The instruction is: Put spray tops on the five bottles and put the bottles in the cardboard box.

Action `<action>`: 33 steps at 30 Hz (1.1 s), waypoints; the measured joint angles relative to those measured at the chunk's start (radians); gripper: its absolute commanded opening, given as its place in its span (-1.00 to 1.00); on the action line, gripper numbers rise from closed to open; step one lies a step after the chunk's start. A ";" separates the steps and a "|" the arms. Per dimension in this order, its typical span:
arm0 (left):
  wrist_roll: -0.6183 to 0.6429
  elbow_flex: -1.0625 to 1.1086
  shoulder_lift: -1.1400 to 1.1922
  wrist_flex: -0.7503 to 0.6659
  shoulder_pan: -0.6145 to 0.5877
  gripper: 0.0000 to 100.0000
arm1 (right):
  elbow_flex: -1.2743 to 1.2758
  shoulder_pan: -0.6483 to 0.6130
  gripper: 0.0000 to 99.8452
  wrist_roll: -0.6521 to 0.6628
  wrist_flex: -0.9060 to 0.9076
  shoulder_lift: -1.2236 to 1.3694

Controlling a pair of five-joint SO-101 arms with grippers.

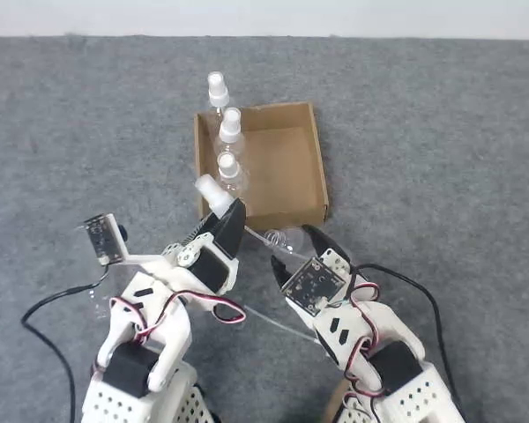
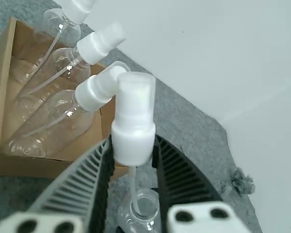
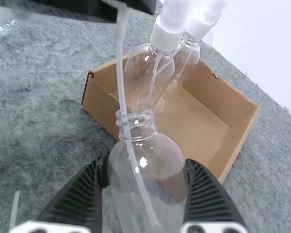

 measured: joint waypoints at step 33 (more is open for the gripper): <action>-0.252 0.172 0.000 -0.143 0.178 -0.58 | 0.000 0.000 -0.88 -0.003 0.000 0.002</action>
